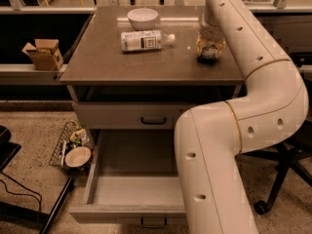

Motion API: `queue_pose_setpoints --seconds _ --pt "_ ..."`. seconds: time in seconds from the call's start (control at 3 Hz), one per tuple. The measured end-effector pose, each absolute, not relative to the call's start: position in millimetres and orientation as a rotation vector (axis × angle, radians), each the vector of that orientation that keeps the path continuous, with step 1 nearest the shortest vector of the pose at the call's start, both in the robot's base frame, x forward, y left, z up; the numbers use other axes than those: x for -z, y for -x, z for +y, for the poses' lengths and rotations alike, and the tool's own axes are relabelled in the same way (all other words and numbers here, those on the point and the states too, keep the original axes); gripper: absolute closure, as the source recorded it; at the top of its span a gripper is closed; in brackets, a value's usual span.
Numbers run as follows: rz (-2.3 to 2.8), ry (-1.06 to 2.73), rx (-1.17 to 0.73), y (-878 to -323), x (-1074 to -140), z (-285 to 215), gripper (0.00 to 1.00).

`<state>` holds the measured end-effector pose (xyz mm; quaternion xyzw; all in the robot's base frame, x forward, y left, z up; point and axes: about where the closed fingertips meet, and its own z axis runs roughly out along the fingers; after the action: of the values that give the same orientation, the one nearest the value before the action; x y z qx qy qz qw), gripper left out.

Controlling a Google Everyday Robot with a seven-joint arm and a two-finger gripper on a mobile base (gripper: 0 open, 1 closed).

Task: Place rxbar chocolate into middle drawer

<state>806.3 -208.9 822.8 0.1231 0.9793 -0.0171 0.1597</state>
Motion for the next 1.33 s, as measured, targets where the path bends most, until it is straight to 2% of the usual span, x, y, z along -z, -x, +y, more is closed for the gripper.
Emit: queue_pose_setpoints --seconds 0.67,1.33 --pt "2.741 -0.153 -0.013 -804 -864 -207 1.00" --pt "2.807 -0.055 -0.121 -756 -893 -224 1.00"
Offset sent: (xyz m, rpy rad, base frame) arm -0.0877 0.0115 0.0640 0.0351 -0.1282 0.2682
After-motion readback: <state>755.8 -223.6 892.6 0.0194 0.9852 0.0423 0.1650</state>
